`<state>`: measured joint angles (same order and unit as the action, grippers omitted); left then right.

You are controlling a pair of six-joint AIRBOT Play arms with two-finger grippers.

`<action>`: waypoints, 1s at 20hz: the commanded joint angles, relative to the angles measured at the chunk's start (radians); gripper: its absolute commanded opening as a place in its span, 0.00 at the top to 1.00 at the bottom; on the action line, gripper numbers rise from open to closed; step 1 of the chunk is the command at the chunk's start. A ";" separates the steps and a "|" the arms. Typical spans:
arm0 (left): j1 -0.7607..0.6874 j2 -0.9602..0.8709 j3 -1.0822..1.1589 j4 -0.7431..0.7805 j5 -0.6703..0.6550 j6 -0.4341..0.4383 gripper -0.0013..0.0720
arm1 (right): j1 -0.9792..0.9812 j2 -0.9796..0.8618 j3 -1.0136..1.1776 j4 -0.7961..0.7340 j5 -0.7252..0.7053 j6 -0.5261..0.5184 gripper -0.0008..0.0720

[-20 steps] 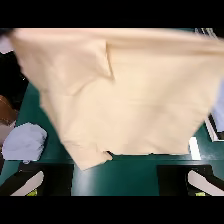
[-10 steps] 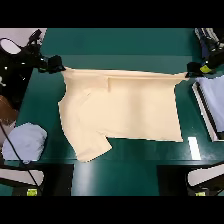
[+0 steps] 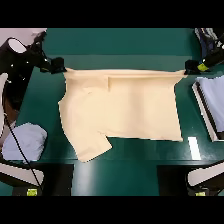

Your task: Fold the shirts.

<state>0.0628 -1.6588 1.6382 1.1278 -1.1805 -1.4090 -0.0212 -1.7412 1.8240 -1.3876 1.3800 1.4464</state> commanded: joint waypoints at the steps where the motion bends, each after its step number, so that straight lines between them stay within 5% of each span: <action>1: -0.043 -0.001 -0.072 0.094 -0.110 0.003 0.95 | 0.001 0.080 -0.188 0.008 -0.034 0.001 0.97; 8: -0.066 -0.001 -0.227 0.185 -0.063 -0.085 0.91 | 0.001 0.155 -0.399 0.084 -0.053 0.000 0.96; 9: -0.061 0.000 -0.227 0.181 -0.070 -0.085 0.57 | 0.001 0.155 -0.407 0.104 -0.047 0.000 0.85; 10: -0.055 0.002 -0.226 0.182 -0.094 -0.084 0.31 | 0.000 0.156 -0.412 0.117 -0.044 0.000 0.57; 11: -0.048 0.011 -0.227 0.185 -0.120 -0.083 0.30 | -0.001 0.157 -0.411 0.127 -0.029 0.000 0.49; 15: -0.041 0.170 -0.287 0.259 -0.163 -0.083 0.30 | -0.001 0.231 -0.412 0.131 0.014 -0.001 0.49; 20: -0.042 0.517 -0.675 0.209 -0.157 -0.111 0.30 | -0.001 0.362 -0.412 0.132 0.068 -0.008 0.48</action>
<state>0.0200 -1.3140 1.1576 1.3613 -1.3334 -1.4967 -0.0223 -1.4437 1.4139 -1.2613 1.4128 1.4445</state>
